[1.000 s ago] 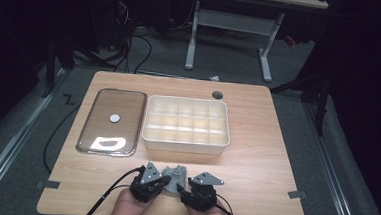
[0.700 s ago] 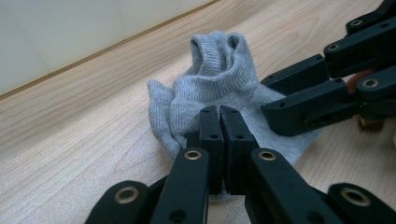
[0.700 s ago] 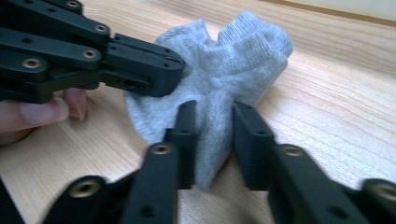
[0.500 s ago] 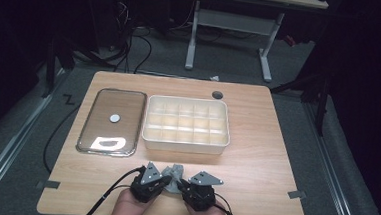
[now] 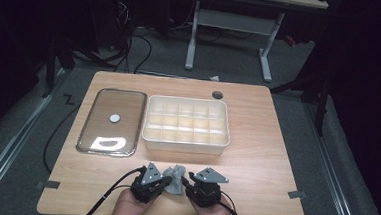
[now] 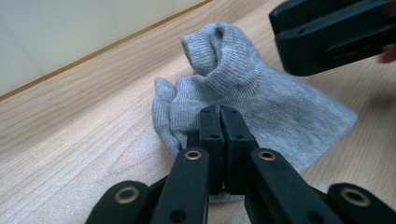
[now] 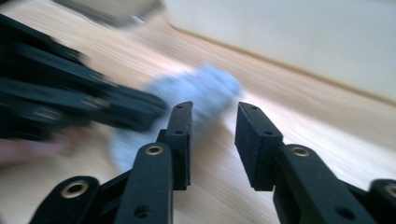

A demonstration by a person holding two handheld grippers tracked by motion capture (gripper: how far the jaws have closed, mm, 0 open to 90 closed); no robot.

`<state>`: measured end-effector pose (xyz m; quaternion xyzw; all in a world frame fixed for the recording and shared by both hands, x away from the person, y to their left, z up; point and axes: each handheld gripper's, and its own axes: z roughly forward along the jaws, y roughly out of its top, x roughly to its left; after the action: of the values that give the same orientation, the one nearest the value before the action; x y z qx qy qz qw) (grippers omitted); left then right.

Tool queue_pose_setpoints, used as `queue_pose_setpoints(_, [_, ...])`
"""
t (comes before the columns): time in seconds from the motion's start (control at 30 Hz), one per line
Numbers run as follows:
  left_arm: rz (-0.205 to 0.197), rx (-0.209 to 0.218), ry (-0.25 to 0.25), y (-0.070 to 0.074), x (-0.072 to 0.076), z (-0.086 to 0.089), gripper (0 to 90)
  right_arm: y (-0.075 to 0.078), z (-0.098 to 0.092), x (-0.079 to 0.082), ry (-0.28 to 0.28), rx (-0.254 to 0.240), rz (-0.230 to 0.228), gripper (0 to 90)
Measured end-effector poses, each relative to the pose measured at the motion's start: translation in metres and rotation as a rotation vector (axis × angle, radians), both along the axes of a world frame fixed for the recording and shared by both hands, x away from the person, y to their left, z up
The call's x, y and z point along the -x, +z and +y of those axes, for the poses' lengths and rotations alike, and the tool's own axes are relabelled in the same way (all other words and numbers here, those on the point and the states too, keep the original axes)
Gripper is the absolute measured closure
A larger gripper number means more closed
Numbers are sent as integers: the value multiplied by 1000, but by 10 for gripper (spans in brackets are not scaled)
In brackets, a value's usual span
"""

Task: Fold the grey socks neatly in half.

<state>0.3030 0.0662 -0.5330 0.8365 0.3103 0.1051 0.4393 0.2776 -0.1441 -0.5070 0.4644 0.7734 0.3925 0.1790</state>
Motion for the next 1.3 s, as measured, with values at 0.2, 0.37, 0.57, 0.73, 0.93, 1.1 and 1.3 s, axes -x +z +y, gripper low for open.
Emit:
queue_pose_setpoints(0.2, [-1,-1,0,0,0,0,883,-17,2,1,-38,55,38,785])
queue_pose_setpoints(0.37, [-2,-2,-1,0,0,0,884,-22,11,4,-27,39,57,900])
queue_pose_setpoints(0.57, [-1,-2,-2,0,0,0,886,-23,23,2,17,16,59,900])
queue_pose_setpoints(0.73, [6,1,7,0,0,1,900,-9,33,2,46,-16,18,900])
queue_pose_setpoints(0.93, [3,-1,7,0,0,0,900,1,40,4,84,-3,-18,900])
queue_pose_setpoints(1.1, [7,28,3,1,1,3,838,-3,32,3,60,-3,-14,900])
queue_pose_setpoints(1.3, [-21,169,91,21,-2,35,833,-6,22,3,37,-5,-9,900])
